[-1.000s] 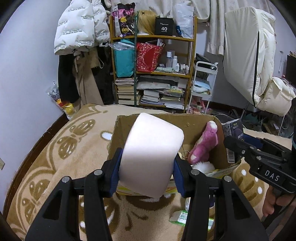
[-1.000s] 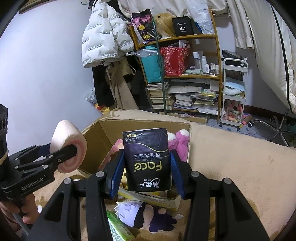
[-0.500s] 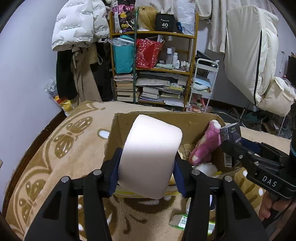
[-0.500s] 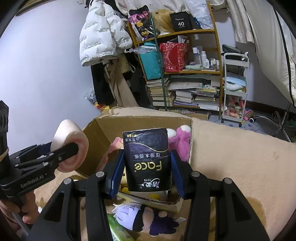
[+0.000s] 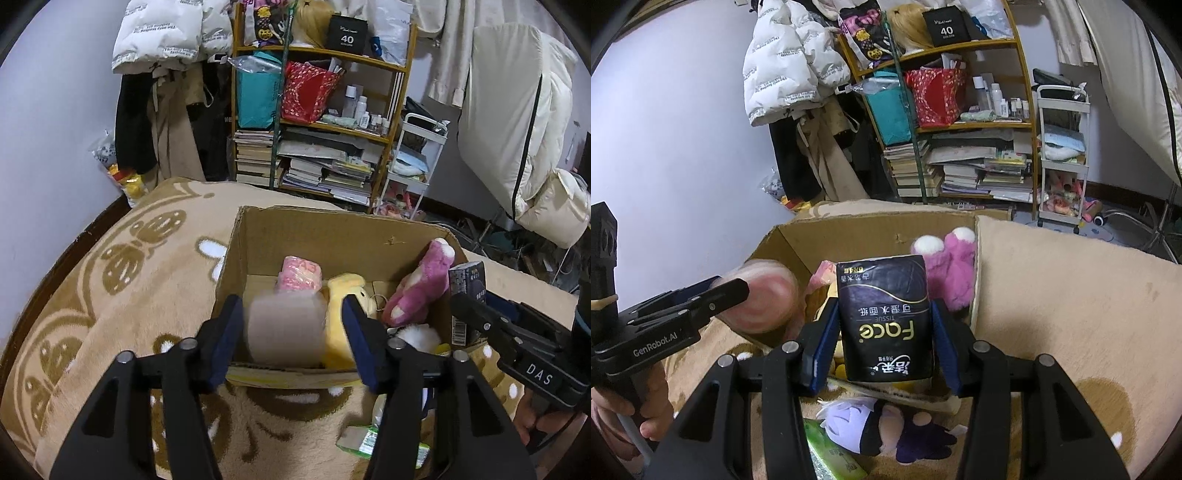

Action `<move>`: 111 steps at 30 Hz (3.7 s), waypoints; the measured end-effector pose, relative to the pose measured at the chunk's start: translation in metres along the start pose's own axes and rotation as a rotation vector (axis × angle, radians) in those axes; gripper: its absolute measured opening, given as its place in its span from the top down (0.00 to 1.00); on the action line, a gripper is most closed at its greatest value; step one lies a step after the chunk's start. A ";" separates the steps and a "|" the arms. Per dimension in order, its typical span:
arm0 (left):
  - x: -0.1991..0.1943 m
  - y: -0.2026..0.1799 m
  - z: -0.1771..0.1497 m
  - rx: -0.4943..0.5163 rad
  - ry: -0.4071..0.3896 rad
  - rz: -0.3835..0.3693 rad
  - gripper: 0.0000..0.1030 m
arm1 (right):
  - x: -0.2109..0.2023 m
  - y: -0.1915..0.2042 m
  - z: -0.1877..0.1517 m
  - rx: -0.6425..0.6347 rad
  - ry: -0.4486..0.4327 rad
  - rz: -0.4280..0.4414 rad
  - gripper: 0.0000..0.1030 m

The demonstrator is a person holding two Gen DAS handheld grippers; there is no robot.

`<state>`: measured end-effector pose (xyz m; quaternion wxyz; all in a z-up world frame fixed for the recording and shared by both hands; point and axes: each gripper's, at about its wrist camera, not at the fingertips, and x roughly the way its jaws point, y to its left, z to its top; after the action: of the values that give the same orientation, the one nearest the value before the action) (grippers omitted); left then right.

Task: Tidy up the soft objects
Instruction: 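Open both grippers to drop the cushion and tissue pack into the box, then move both grippers back toward the doll and green tissue pack, then grasp the doll with the right gripper while the left reaches for the green tissue pack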

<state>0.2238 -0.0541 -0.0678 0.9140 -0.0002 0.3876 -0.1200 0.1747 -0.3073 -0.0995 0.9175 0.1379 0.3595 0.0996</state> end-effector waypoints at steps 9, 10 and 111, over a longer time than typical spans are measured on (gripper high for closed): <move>-0.004 0.003 -0.006 -0.004 0.028 0.057 0.24 | 0.002 -0.004 -0.001 0.014 -0.002 0.016 0.35; -0.005 0.002 -0.007 -0.007 0.031 0.059 0.20 | 0.002 -0.003 -0.001 0.013 -0.003 0.015 0.31; 0.054 -0.073 -0.115 0.008 0.472 -0.127 0.25 | 0.052 -0.028 -0.073 0.246 0.417 0.008 0.00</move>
<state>0.1627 -0.1261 -0.1801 0.7886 0.0068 0.5892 -0.1756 0.1644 -0.3061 -0.1929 0.7995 0.2263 0.5498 0.0850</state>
